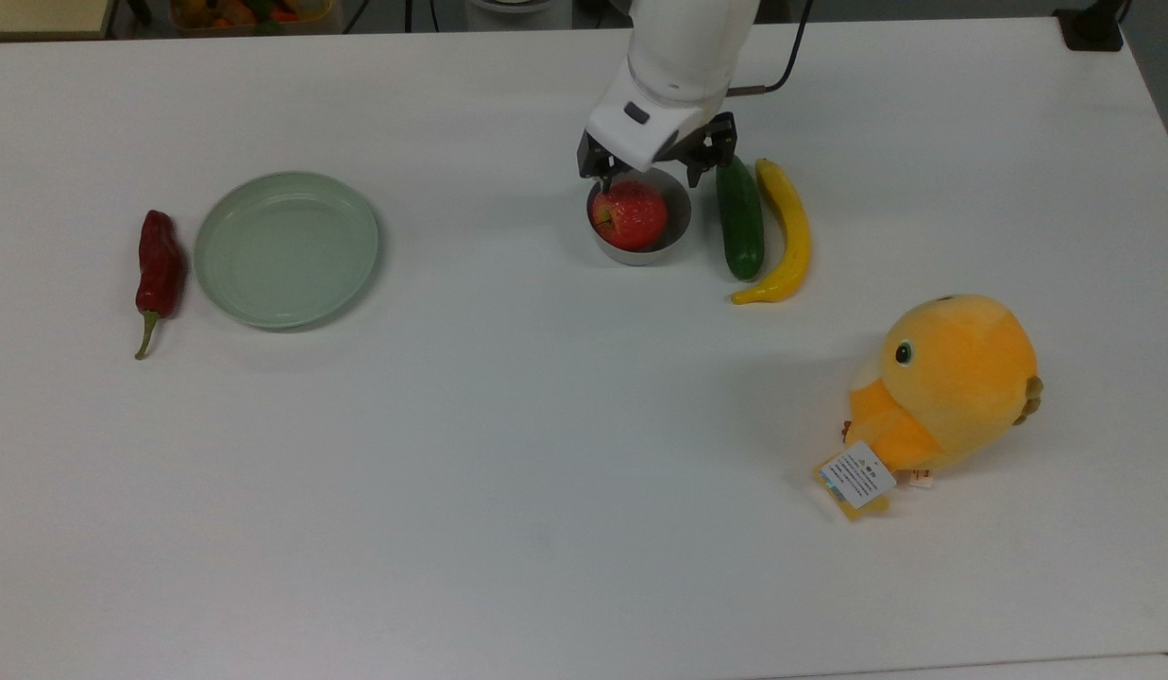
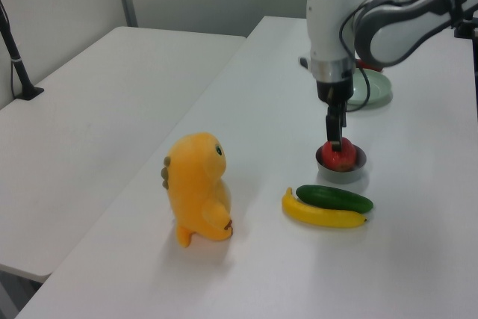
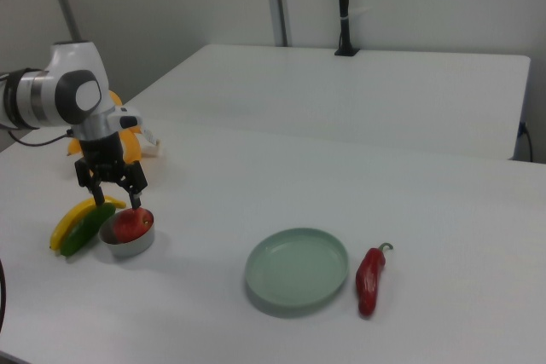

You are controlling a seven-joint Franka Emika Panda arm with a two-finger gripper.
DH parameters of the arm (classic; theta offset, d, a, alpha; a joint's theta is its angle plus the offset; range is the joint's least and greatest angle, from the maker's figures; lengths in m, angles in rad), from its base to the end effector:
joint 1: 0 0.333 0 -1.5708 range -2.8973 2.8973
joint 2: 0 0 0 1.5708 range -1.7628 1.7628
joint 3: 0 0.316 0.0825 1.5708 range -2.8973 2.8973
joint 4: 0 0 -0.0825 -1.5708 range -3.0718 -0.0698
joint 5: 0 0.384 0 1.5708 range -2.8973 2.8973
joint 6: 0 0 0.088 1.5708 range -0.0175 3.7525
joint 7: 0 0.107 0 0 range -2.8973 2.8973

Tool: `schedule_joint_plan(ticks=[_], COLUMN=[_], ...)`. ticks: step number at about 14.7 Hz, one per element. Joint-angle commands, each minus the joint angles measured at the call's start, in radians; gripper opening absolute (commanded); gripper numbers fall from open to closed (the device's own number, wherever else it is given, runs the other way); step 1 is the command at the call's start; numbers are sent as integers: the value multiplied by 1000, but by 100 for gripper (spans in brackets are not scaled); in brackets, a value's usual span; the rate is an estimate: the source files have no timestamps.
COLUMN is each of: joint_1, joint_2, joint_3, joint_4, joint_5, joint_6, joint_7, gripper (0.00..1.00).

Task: Red apple placed in the center of the desktop
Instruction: 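Lower the gripper around the apple and close on it, then lift the apple out of the bowl and carry it toward the plate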

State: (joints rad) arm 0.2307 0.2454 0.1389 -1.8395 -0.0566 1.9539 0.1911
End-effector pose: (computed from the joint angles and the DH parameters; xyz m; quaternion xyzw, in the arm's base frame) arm 0.5670 0.2110 0.3862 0.9929 0.1002 -0.0592 0.0260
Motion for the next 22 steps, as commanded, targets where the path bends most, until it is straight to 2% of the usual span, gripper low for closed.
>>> schedule_joint_plan(ticks=[1,3,12,14,17,18,22], joint_1=[2,2,6,7,7,7,7], joint_2=[26,31,60,61,69,68,58], joint_3=[1,1,4,10,13,13,13], joint_4=[3,2,-1,-4,-4,-4,-3], joint_5=[-19,-22,-54,-77,-83,-83,-83], joint_6=[20,20,20,20,20,20,17], joint_7=[-151,-186,-186,-185,-185,-186,-180], gripper=[100,100,99,86,44,38,37])
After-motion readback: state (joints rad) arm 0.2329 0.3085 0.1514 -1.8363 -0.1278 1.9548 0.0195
